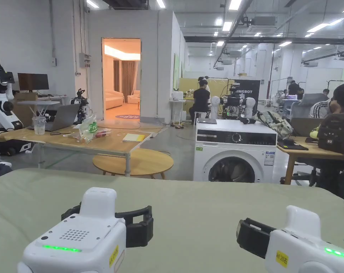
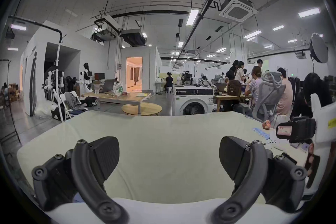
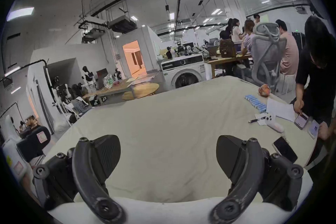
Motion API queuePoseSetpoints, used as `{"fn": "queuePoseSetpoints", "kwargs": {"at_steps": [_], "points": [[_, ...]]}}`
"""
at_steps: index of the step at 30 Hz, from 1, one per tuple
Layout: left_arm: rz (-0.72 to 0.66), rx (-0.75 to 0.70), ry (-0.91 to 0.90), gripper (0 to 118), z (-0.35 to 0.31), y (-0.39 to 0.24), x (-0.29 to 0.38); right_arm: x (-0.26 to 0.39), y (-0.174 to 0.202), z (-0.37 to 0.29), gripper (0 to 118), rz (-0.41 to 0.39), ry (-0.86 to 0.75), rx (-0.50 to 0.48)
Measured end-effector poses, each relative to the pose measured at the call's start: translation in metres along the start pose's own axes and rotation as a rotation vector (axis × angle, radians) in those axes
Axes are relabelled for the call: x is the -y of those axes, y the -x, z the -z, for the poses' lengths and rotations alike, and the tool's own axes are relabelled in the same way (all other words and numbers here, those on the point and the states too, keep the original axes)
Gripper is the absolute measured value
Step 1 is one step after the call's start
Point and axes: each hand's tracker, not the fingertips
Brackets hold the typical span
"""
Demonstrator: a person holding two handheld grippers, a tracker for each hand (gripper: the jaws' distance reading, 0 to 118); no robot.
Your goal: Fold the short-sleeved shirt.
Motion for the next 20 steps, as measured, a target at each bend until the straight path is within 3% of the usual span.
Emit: {"fn": "queuePoseSetpoints", "kwargs": {"at_steps": [5,20], "points": [[-0.008,0.014,0.014,110,0.000,0.003,0.002,-0.002,-0.004,-0.003,107,0.052,0.001,-0.051],[-0.042,0.026,0.015,110,-0.002,0.003,0.005,0.008,0.004,0.003,107,0.030,0.001,-0.033]]}}
